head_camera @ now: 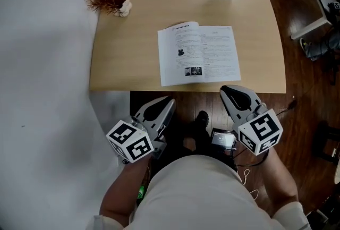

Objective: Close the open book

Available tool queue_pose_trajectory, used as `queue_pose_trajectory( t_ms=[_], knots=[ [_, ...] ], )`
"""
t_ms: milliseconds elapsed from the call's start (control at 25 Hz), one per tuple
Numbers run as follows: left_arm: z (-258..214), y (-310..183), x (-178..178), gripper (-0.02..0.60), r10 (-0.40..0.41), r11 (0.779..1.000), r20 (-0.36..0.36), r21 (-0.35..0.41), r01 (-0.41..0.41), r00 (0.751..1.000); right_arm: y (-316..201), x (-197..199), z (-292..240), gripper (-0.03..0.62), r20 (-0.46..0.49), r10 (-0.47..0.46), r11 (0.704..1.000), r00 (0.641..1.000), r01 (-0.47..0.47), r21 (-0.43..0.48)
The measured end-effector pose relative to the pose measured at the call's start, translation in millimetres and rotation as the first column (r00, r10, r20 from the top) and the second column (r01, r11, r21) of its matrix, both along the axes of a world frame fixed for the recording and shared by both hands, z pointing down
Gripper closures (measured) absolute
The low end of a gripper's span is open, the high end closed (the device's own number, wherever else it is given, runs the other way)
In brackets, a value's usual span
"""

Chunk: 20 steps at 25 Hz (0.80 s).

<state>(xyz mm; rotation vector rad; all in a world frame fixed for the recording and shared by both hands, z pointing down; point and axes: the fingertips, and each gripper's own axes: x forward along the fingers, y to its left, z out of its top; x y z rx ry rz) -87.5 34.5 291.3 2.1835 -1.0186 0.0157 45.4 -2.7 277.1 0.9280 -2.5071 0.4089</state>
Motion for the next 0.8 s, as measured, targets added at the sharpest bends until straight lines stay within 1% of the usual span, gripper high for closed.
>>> queue_pose_trajectory(
  t_ms=[120,320,520,600,640,800],
  knots=[
    [20,-5,-6,0.583,-0.020,0.999,0.010,-0.027,0.021,1.000,-4,-15,16,0.592,-0.026,-0.033,0.999,0.999,0.033,-0.011],
    [54,-10,-8,0.583,-0.031,0.996,0.023,-0.083,0.033,0.999,-5,-37,49,0.592,-0.093,-0.104,0.994,0.990,0.100,-0.043],
    [86,-13,-9,0.583,-0.031,0.989,0.043,-0.145,0.037,0.999,-6,-61,73,0.592,-0.186,-0.208,0.978,0.960,0.206,-0.035],
    [97,-15,-8,0.583,-0.028,0.985,0.044,-0.171,0.035,0.999,-6,-71,83,0.592,-0.244,-0.257,0.965,0.935,0.261,-0.016],
    [102,-15,-8,0.583,-0.027,0.983,0.043,-0.180,0.034,0.999,-6,-75,89,0.592,-0.282,-0.284,0.955,0.917,0.295,-0.001],
    [118,-15,-9,0.583,-0.020,0.978,0.046,-0.207,0.030,0.999,-6,-96,110,0.591,-0.431,-0.376,0.897,0.820,0.439,0.054]
  ],
)
